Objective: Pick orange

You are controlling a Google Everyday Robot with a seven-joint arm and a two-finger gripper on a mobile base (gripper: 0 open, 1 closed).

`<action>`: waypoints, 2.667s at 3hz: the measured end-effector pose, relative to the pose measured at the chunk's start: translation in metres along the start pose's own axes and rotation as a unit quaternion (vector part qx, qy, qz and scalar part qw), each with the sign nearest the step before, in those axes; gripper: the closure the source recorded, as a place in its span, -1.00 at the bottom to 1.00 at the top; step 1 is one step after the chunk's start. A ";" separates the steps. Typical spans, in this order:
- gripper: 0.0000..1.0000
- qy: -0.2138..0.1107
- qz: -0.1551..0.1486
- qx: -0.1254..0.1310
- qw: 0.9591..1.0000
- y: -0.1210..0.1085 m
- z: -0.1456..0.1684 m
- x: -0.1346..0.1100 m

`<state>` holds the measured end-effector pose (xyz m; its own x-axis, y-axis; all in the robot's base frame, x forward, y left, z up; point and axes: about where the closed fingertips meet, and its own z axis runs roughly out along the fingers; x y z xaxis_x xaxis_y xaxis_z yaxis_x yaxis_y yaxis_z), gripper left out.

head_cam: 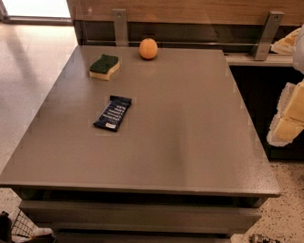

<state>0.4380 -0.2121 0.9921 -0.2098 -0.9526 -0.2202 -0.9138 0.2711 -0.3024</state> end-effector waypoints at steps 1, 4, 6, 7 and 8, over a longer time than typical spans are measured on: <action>-1.00 -0.001 0.000 0.001 1.000 -0.001 0.000 0.000; -1.00 -0.224 0.054 0.108 0.967 -0.131 0.055 -0.037; -1.00 -0.350 0.133 0.137 0.917 -0.209 0.084 -0.091; -1.00 -0.357 0.197 0.112 0.906 -0.223 0.099 -0.106; -1.00 -0.360 0.216 0.101 0.902 -0.222 0.101 -0.110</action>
Offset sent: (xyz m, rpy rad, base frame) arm 0.1058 -0.0163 0.0038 0.1893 -0.2479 0.0030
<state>0.6988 -0.1540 0.9899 -0.1839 -0.4358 -0.8811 -0.7040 0.6839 -0.1913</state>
